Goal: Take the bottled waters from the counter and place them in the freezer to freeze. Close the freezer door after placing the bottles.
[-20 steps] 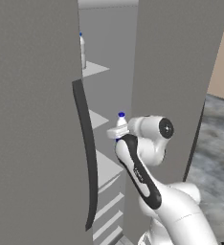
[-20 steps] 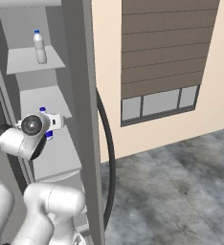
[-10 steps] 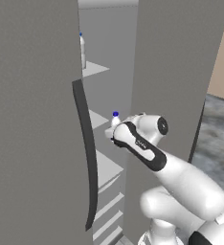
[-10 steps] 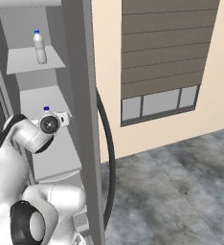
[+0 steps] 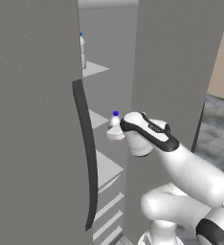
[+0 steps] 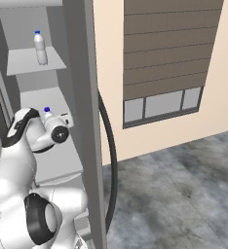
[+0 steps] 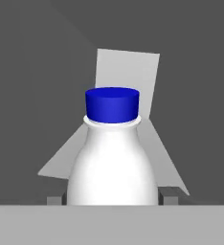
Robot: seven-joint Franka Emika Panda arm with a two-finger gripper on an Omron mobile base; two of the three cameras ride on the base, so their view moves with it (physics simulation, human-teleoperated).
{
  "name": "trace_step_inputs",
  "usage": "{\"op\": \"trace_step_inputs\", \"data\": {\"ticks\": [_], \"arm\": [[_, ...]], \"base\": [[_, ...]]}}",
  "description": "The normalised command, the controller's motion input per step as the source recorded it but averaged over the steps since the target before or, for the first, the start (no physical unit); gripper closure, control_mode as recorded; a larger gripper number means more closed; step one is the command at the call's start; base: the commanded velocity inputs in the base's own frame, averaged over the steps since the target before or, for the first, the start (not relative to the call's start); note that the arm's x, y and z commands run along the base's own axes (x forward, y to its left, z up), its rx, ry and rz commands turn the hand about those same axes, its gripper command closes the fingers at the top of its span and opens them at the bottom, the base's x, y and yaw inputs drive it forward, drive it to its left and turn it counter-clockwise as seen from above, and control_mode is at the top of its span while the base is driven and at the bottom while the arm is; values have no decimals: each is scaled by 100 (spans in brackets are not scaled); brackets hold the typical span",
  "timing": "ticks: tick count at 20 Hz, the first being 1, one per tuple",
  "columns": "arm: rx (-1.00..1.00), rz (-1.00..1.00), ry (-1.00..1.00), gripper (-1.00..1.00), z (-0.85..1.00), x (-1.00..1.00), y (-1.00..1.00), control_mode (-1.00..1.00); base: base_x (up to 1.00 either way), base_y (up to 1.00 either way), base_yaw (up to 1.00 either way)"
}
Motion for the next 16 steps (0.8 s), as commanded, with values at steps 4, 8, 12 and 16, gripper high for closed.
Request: {"op": "trace_step_inputs", "data": {"ticks": [4, 8, 12, 16], "arm": [[0, 0, -7, 100, 2, 0, 46, -100], [0, 0, 0, 100, 20, 0, 36, -100], [6, 0, 10, 100, 45, 11, 6, -100], [3, 1, 13, 100, 44, 36, 0, -100]], "base": [[0, 0, 0], [0, 0, 0], [0, 0, 0], [0, 0, 0]]}}
